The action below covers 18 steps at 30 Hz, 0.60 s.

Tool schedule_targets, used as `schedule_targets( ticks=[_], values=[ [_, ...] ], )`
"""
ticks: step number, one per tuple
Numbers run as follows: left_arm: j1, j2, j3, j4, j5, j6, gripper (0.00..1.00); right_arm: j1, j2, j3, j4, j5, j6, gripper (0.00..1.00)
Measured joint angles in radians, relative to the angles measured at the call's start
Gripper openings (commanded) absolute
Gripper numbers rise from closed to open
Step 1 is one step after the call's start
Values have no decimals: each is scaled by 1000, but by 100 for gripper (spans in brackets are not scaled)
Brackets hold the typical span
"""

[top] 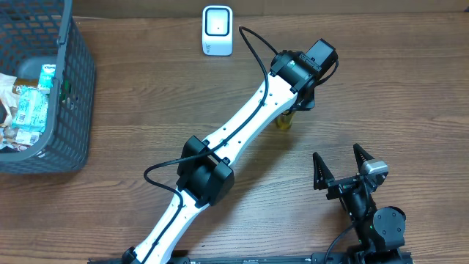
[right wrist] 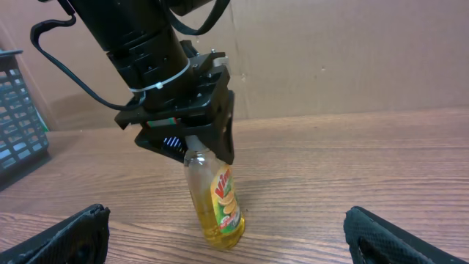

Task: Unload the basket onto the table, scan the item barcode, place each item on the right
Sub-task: 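Carry the bottle forward and set it upright on the table, then return the left gripper to the basket and grasp the white-green jar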

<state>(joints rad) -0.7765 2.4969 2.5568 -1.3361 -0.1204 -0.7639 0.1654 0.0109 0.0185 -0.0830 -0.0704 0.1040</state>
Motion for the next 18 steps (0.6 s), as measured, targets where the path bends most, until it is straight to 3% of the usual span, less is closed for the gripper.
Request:
schedule_targets(
  ticks=[5, 9, 18],
  values=[
    [0, 0, 0, 10, 8, 2, 71, 0, 0, 0, 0, 0, 0, 100],
    [6, 2, 31, 21, 8, 69, 98, 0, 0, 0, 0, 0, 0, 100],
    [88, 3, 387, -39, -50, 253, 100, 0, 0, 0, 0, 0, 0, 100]
  ],
)
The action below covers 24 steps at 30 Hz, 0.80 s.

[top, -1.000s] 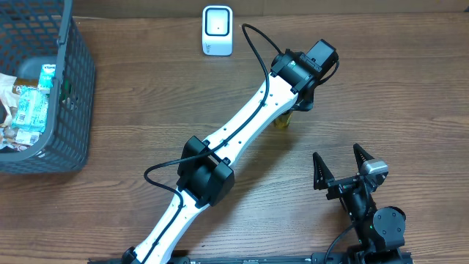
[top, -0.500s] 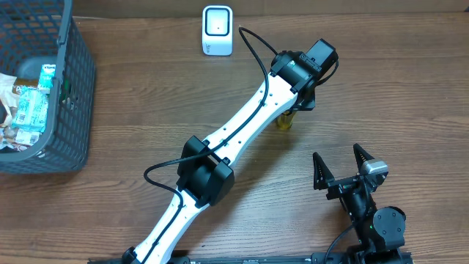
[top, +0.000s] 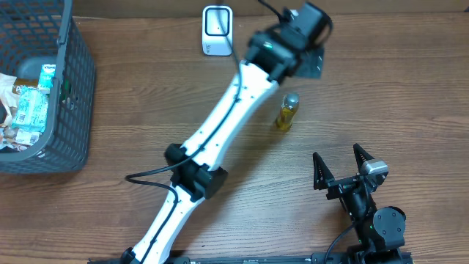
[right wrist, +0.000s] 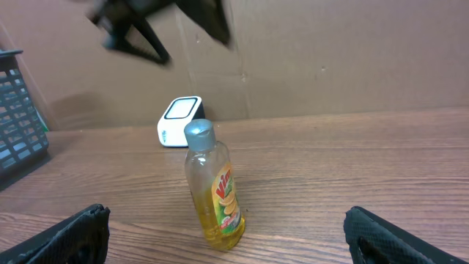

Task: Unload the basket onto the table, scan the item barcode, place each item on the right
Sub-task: 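Return the left gripper to the basket and grasp the white-green jar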

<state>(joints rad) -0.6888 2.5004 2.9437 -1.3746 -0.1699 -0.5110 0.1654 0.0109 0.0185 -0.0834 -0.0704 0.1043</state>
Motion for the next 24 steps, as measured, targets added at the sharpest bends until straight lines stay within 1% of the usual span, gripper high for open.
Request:
schedule_targets(
  ticks=[3, 5, 8, 13, 20, 24],
  values=[
    [56, -10, 115, -57, -47, 54, 100, 0, 0, 0, 1, 0, 0, 100],
    [103, -32, 156, -87, -83, 87, 100, 0, 0, 0, 0, 0, 0, 100],
    [186, -80, 169, -127, -122, 143, 100, 0, 0, 0, 0, 0, 0, 100],
    [365, -177, 172, -184, -163, 228, 100, 0, 0, 0, 0, 0, 0, 100],
    [655, -297, 182, -231, -171, 300, 100, 0, 0, 0, 0, 0, 0, 100],
    [796, -314, 188, -271, -116, 340, 100, 0, 0, 0, 0, 0, 0, 100]
  ],
)
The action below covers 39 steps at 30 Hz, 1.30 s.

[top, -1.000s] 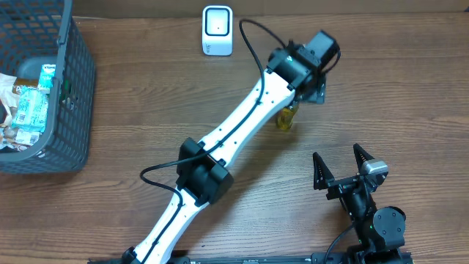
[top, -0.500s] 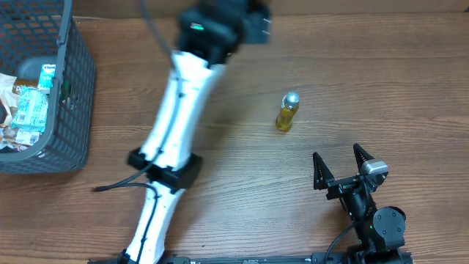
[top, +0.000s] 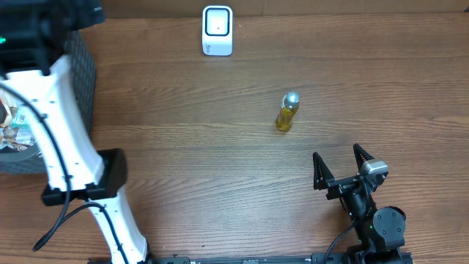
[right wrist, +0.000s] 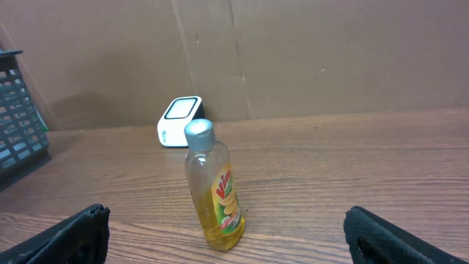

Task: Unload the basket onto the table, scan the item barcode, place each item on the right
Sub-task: 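Return the left gripper to the basket and grasp the white-green jar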

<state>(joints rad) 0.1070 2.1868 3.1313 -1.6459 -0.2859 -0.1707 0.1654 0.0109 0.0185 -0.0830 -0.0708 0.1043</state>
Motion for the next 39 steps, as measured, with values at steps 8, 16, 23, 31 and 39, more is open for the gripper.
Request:
schedule_targets(
  ticks=[8, 16, 23, 31, 39],
  values=[
    [240, 3, -37, 0, 99, 25, 100, 0, 0, 0, 0, 0, 0, 100],
    [439, 3, -256, 105, 200, 75, 100, 0, 0, 0, -1, 1, 0, 100],
    [508, 9, -564, 284, 354, 248, 100, 0, 0, 0, 0, 0, 0, 100],
    [504, 9, -866, 476, 500, 426, 100, 0, 0, 0, 0, 0, 0, 100],
    [495, 9, -1046, 620, 540, 473, 100, 0, 0, 0, 0, 0, 0, 100]
  ],
)
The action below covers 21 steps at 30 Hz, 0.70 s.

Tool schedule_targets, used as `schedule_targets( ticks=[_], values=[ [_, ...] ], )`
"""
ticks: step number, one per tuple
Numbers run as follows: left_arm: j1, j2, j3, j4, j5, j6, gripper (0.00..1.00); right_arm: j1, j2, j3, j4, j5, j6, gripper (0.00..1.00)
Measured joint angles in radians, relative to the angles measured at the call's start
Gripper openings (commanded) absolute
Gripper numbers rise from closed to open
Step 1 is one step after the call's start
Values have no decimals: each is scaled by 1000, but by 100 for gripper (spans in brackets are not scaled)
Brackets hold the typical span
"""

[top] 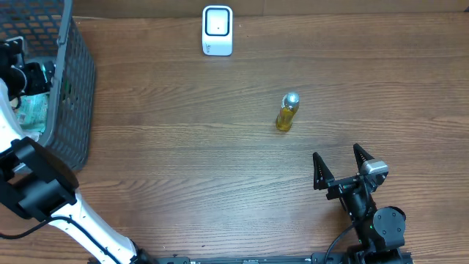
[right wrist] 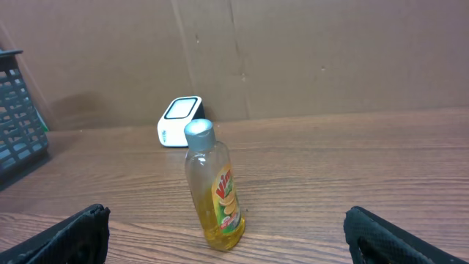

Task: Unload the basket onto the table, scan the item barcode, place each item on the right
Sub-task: 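Return the left gripper to the basket and grasp the white-green jar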

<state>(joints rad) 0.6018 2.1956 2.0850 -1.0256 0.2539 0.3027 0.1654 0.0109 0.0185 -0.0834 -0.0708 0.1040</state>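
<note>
A small bottle of yellow liquid (top: pixel 287 111) with a grey cap stands upright and alone on the wooden table; in the right wrist view the bottle (right wrist: pixel 215 187) shows its label. The white scanner (top: pixel 218 31) stands at the table's back edge, also seen as the scanner (right wrist: pixel 179 121) behind the bottle. My right gripper (top: pixel 337 154) rests open near the front edge, pointing at the bottle from a distance, holding nothing. My left gripper (top: pixel 18 62) is at the far left over the inside of the basket; its jaws are hidden.
A dark mesh basket (top: pixel 77 81) holding several packaged items stands at the left edge, and its corner (right wrist: pixel 18 117) shows in the right wrist view. A cardboard wall runs along the back of the table.
My left arm has shifted further left and its wrist now sits over the basket's inside instead of at the top-left corner. The bottle, scanner and right gripper have not moved.
My left gripper was on the top of the standing bottle. Then it was off the bottle and raised near the scanner, leaving the bottle upright. After that the arm stood far left by the basket, and now its wrist is over the basket's contents.
</note>
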Motion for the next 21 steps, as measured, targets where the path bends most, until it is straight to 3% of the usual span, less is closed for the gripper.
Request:
schedule_targets(
  ticks=[19, 21],
  values=[
    [-32, 0, -176, 212, 87, 41, 99, 0, 0, 0, 0, 0, 0, 100],
    [-42, 0, -194, 235, 80, 42, 94, 0, 0, 0, 0, 0, 0, 100]
  ],
)
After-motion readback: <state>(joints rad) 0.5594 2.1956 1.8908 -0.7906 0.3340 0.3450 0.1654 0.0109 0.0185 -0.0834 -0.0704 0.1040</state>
